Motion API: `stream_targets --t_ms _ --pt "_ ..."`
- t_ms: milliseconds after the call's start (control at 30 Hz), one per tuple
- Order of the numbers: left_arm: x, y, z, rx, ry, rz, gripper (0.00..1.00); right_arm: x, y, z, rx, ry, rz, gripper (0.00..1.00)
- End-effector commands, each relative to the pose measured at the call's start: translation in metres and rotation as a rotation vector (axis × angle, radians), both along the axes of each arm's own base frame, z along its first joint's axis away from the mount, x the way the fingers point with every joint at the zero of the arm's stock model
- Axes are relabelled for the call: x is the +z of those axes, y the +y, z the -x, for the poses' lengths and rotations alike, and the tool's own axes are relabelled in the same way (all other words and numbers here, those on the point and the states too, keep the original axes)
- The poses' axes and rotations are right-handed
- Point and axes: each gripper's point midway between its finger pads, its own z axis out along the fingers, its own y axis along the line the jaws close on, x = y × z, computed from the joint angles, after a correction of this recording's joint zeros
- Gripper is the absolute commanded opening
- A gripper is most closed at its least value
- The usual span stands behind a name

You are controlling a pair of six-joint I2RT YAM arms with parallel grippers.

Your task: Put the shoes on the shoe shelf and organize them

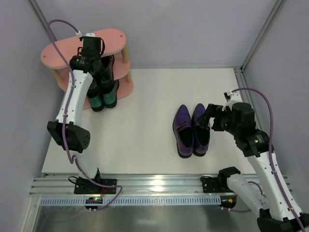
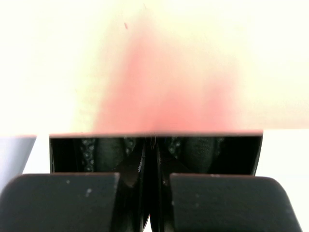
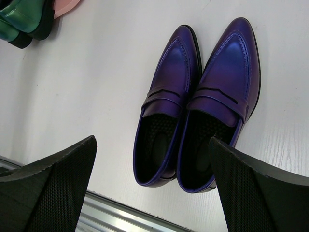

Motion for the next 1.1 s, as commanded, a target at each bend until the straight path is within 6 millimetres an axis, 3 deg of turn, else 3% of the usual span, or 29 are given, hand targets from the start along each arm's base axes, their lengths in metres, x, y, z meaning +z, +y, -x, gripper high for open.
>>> stream_targets --t_ms 0,433,467,700,1067 --pt "0.088 0.022 -0.023 0.072 -0.298 -0.033 0.00 0.005 0.004 -0.005 0.021 -0.033 -0.007 0.97" --pt "0.079 0.043 -0.029 0.121 -0.304 -0.097 0.00 0.001 0.003 -0.004 0.018 -0.033 -0.002 0.97" --pt "0.070 0.044 -0.029 0.124 -0.290 -0.101 0.00 0.001 0.003 -0.004 0.016 -0.034 -0.004 0.97" --pt "0.057 0.058 -0.029 0.168 -0.290 -0.121 0.00 0.000 0.003 -0.004 0.013 -0.030 -0.004 0.97" --pt "0.076 0.070 -0.018 0.253 -0.394 -0.115 0.00 -0.001 0.003 -0.007 0.014 -0.025 -0.001 0.97"
